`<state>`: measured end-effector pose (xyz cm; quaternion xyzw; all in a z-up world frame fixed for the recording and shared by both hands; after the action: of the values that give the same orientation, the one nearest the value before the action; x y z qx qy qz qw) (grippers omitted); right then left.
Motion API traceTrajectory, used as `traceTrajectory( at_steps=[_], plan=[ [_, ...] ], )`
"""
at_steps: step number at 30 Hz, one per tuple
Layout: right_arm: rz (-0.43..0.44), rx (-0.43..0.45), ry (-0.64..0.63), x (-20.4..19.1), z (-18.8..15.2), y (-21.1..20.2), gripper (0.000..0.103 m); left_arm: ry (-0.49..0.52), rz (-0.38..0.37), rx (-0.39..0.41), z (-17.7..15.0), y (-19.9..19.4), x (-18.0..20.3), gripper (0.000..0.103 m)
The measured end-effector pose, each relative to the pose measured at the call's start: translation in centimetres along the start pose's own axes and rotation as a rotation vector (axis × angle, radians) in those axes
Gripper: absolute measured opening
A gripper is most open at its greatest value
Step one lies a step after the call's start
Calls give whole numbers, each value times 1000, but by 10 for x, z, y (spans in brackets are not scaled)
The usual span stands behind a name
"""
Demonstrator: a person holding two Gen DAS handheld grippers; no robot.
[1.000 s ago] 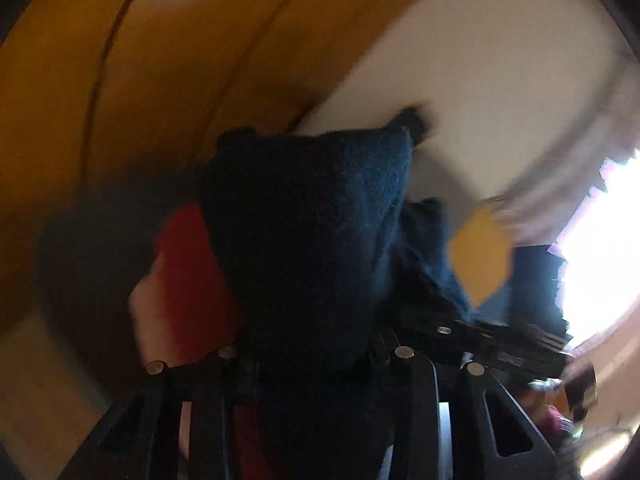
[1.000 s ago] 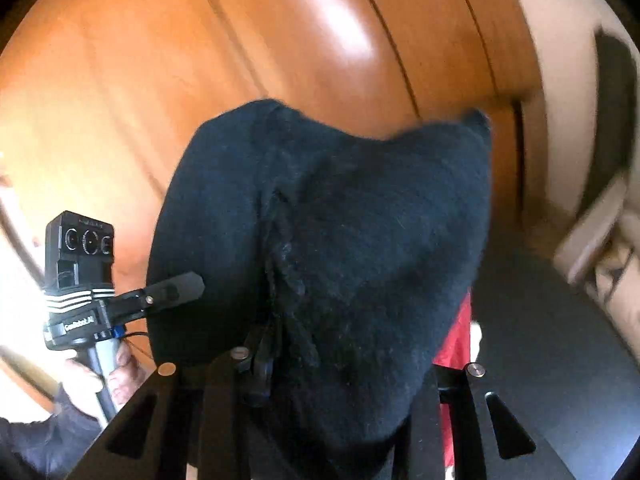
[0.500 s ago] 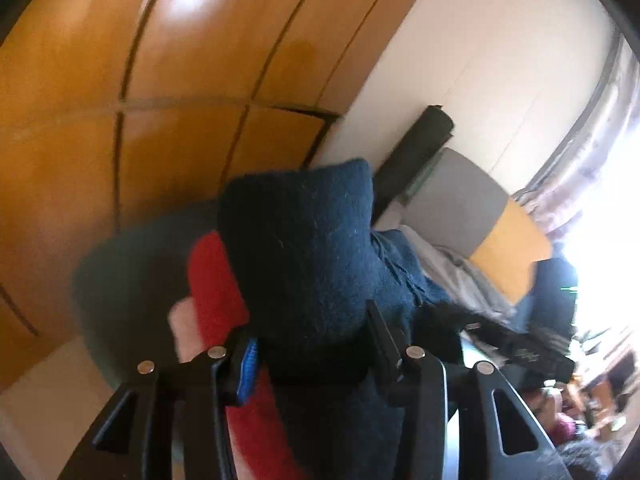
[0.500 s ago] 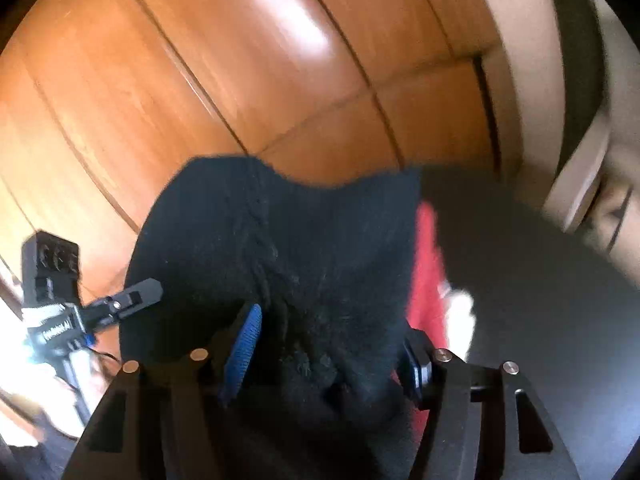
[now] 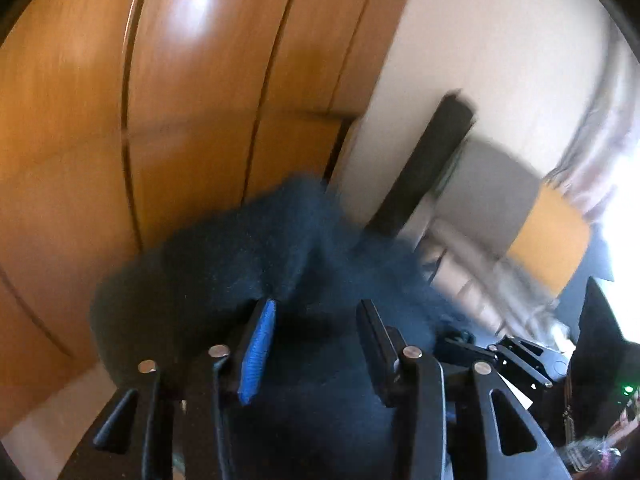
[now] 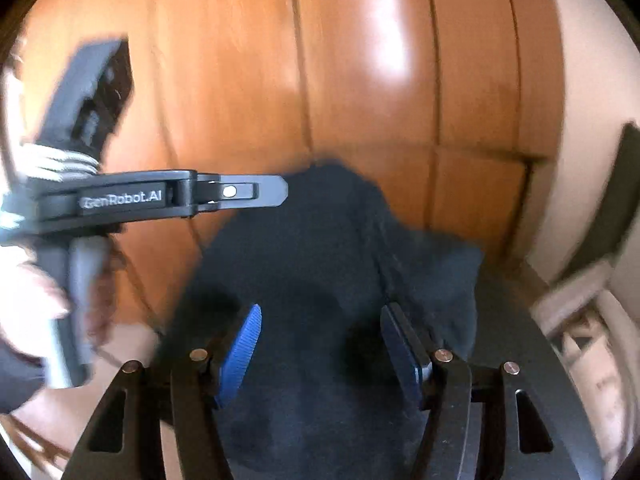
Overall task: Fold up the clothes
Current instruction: 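Lift the folded sweater with both grippers and carry it toward the clothes stack, then lower the sweater onto the red and white clothes stack and release both grippers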
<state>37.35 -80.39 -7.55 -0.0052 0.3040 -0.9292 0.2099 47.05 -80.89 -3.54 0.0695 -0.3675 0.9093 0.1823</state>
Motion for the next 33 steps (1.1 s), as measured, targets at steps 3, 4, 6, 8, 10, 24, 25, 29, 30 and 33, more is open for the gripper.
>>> traceTrajectory(
  at_steps=[3, 4, 6, 8, 10, 24, 25, 29, 30, 33],
  plan=[
    [-30, -55, 3, 6, -24, 25, 63, 19, 37, 40, -16, 13, -14, 30],
    [-40, -73, 3, 8, -32, 34, 63, 23, 53, 57, -17, 12, -16, 30],
    [-46, -71, 25, 9, -37, 38, 64, 9, 59, 71, -14, 15, -17, 30],
    [-74, -68, 23, 9, -33, 39, 63, -5, 55, 86, -11, 16, -18, 30],
    [-104, -63, 12, 8, -31, 39, 63, -21, 48, 104, -9, 12, -21, 30],
    [-376, 58, 51, -26, -4, -88, 100, -83, 405, 170, -56, -119, -38, 53],
    [-389, 72, 59, -30, -5, -97, 103, -88, 395, 191, -63, -131, -37, 53],
    [-407, 84, 72, -64, -24, -136, 103, -38, 445, 271, -76, -175, -26, 52],
    [-397, 84, 68, -70, -25, -137, 103, 21, 471, 271, -77, -181, -20, 50],
    [-387, 75, 33, -88, -29, -146, 103, 136, 457, 268, -79, -198, -3, 41]
  ],
)
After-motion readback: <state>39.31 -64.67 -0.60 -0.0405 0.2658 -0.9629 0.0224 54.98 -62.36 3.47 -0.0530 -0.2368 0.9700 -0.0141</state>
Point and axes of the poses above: each gripper's, at about its wrist camera, not at the fingertips, and y roughly the way its jaws point, x to its right, z to its top, the point moved 10 cm from there along y, roughly the way its jaws point, and after that the axes turned 1 degree about y, right-handed, at the moved point
